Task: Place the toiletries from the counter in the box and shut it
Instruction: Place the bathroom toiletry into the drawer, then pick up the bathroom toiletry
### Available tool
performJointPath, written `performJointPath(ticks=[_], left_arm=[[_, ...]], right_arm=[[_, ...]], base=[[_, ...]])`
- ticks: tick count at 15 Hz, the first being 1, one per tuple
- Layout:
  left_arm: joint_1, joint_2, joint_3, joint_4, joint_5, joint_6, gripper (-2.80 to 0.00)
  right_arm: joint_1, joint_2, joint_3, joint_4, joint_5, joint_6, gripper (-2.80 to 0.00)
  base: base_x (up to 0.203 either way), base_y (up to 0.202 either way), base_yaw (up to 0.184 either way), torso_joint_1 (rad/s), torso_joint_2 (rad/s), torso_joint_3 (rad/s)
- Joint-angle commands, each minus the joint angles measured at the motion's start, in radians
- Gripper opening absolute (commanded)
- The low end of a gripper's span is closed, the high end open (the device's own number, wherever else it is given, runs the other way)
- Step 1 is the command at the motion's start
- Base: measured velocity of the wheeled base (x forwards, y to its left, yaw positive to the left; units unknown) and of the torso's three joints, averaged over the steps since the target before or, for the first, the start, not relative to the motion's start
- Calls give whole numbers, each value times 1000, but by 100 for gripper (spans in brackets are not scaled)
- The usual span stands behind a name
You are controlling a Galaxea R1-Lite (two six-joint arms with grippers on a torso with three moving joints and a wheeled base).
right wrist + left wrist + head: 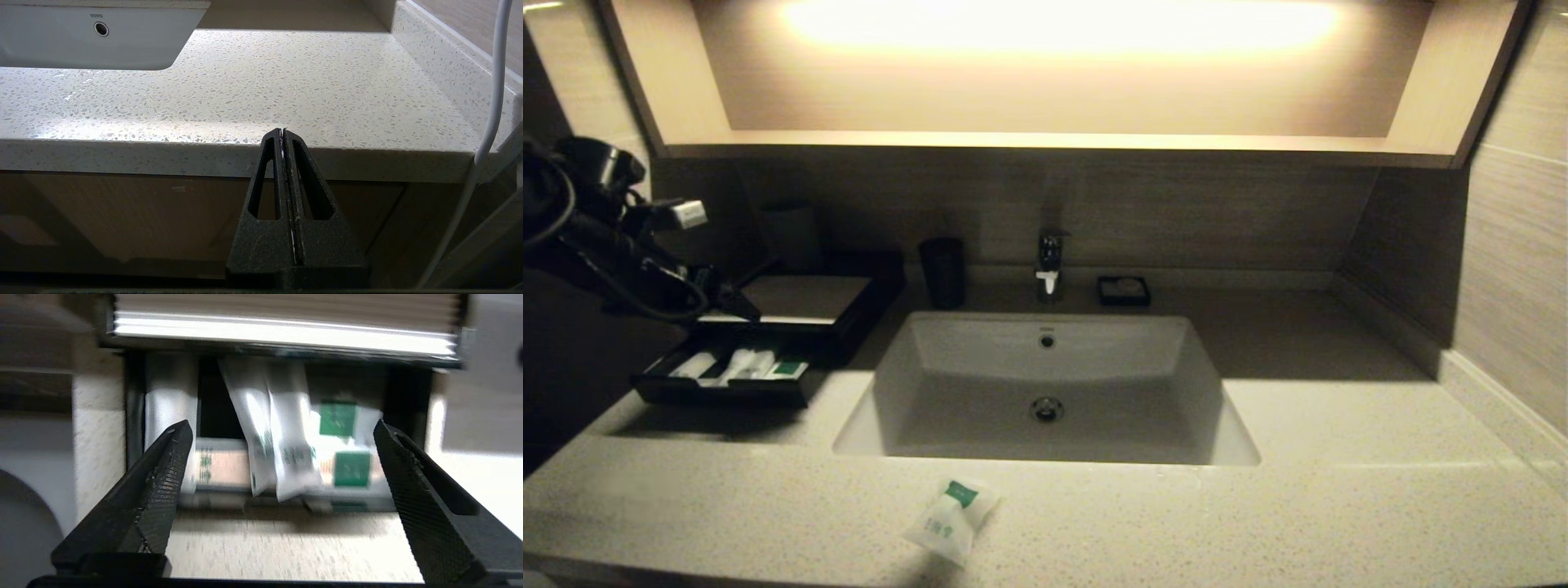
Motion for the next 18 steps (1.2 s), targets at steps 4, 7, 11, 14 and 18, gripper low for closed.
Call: performJointPath(ticks=[4, 7, 11, 14, 18], left_arm=[[-3, -195, 92, 6, -67, 1, -280], [-19, -293, 170, 6, -86, 5, -280], [-90, -428, 309, 5, -88, 5, -280], [-202, -520, 452, -2, -89, 4, -280], [-373, -598, 583, -18, -101, -20, -280]], right_arm=[[0, -1, 2, 0, 0, -1, -280], [0, 0, 2, 0, 0, -1, -280], [0, -1, 2, 0, 0, -1, -280], [0, 1, 2, 0, 0, -1, -280], [0, 0, 0, 0, 0, -1, -280]], base=[[0, 0, 0, 0, 0, 0], [0, 0, 0, 0, 0, 0], [0, 0, 0, 0, 0, 0], [0, 0, 0, 0, 0, 0], [0, 0, 0, 0, 0, 0]])
